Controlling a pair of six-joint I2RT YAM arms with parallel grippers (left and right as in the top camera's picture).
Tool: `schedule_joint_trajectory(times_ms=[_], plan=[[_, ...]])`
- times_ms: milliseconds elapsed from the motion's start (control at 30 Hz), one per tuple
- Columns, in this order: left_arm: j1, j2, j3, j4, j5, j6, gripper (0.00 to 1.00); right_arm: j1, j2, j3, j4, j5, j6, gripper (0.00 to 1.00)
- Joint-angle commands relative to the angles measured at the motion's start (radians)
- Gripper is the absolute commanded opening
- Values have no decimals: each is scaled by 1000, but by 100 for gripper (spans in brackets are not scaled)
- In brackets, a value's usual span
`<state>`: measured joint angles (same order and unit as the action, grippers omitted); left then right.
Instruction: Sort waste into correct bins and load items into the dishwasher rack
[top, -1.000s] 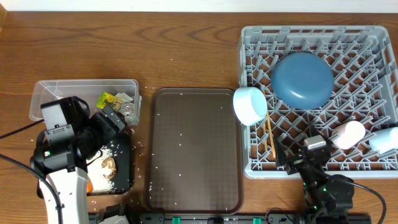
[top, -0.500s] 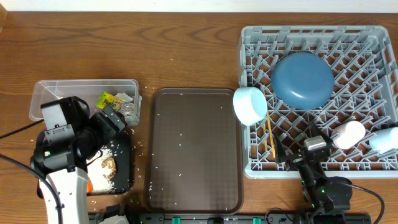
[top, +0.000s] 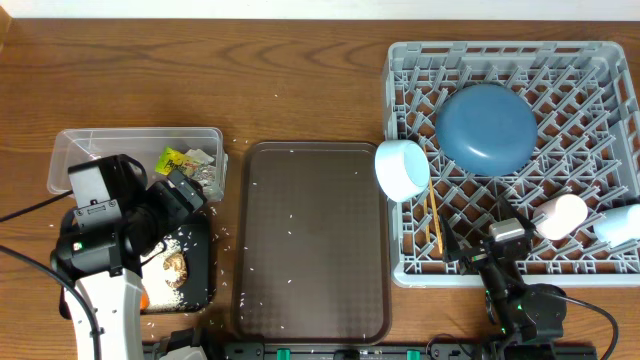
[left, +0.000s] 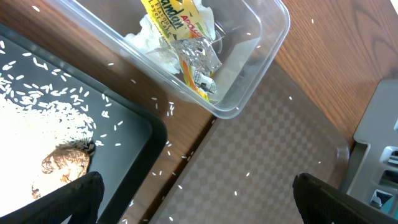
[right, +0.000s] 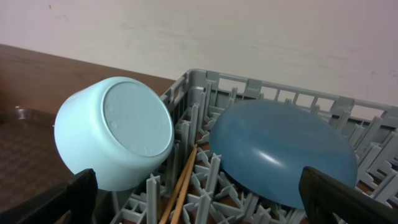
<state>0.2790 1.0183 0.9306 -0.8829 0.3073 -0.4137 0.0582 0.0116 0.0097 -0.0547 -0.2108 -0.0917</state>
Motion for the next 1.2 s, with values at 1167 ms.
schedule_joint_trajectory(times_ms=[1167], plan=[[-301, -689, -248, 451, -66, 690, 98, -27, -6, -5, 2, -3, -11, 99]])
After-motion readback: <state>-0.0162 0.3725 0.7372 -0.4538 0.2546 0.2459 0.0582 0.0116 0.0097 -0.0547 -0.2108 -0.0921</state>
